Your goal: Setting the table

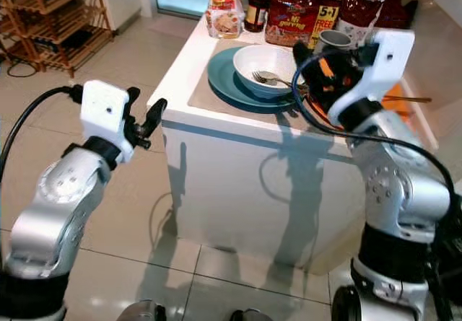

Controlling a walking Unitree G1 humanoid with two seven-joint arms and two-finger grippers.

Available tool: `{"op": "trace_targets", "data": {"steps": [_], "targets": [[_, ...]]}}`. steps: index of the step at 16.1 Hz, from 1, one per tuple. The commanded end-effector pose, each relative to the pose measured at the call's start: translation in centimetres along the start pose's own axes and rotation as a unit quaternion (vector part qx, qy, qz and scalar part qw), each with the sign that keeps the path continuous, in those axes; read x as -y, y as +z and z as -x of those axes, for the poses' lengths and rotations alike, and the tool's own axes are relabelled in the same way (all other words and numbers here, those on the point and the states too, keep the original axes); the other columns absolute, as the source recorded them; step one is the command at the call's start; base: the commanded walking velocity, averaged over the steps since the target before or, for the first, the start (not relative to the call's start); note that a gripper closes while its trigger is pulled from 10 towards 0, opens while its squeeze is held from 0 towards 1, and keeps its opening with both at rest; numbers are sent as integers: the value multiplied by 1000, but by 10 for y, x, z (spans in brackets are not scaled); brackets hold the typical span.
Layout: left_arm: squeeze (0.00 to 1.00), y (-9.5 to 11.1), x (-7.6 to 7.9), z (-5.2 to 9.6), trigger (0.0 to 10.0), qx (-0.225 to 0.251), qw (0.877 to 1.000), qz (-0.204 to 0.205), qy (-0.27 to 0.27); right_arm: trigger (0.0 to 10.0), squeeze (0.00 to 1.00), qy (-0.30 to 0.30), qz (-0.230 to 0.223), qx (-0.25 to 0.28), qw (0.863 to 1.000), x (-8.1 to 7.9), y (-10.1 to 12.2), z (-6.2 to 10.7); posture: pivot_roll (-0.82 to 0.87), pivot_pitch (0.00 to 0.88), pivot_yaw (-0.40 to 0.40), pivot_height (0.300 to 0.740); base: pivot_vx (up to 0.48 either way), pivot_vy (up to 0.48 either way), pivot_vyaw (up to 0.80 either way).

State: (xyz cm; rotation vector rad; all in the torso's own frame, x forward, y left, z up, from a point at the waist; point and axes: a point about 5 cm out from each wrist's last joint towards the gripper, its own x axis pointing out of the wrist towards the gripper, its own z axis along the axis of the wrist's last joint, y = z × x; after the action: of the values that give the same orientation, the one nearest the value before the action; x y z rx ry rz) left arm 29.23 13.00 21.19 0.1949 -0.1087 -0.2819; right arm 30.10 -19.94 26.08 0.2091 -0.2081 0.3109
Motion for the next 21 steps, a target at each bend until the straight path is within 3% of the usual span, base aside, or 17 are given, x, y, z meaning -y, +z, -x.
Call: {"op": "trace_targets", "data": {"steps": [1, 3, 5, 6, 7, 8, 10, 16, 21], "targets": [[0, 3, -1, -5, 10000, 0, 1000, 8, 0, 10000, 1000, -38, -12, 6, 999, 8, 3, 10, 58, 1, -45, 740, 0, 0, 0], [0, 8, 6, -2, 10000, 27, 999, 5, -21, 10000, 1000, -15, -29, 20, 999, -4, 0, 28, 51, 0, -34, 740, 0, 0, 0], [0, 6, 10, 3, 10000, 29, 999, 21, -11, 10000, 1000, -47, 34, -1, 998, -13, -17, 45, 50, 0, -41, 740, 0, 0, 0], [0, 2, 10, 7, 10000, 23, 1000, 20, -7, 10000, 0, -81, 65, -7, 995, -15, -26, 50, 45, 6, -52, 740, 0, 0, 0], [0, -2, 9, 14, 10000, 25, 1000, 10, 0, 10000, 0, -112, 105, 6, 988, -21, -32, 57, 42, 11, -58, 740, 0, 0, 0], [0, -2, 5, 18, 10000, 32, 999, 22, 18, 10000, 0, -77, 123, 6, 989, -33, -34, 56, 37, 16, -57, 740, 0, 0, 0], [0, 6, 3, 22, 10000, 50, 998, 34, 29, 10000, 0, -84, 58, 47, 994, -43, -24, 49, 31, 25, -48, 740, 133, 0, 0], [0, 10, -1, 14, 10000, 51, 998, 17, 32, 10000, 0, -91, 27, 15, 995, -46, -41, 38, 26, 17, -44, 740, 383, 0, -592], [0, 12, -12, 13, 10000, 51, 997, 9, 54, 10000, 0, -59, 18, 15, 998, -52, -34, 27, 27, 23, -60, 740, 409, 0, 0]]}}
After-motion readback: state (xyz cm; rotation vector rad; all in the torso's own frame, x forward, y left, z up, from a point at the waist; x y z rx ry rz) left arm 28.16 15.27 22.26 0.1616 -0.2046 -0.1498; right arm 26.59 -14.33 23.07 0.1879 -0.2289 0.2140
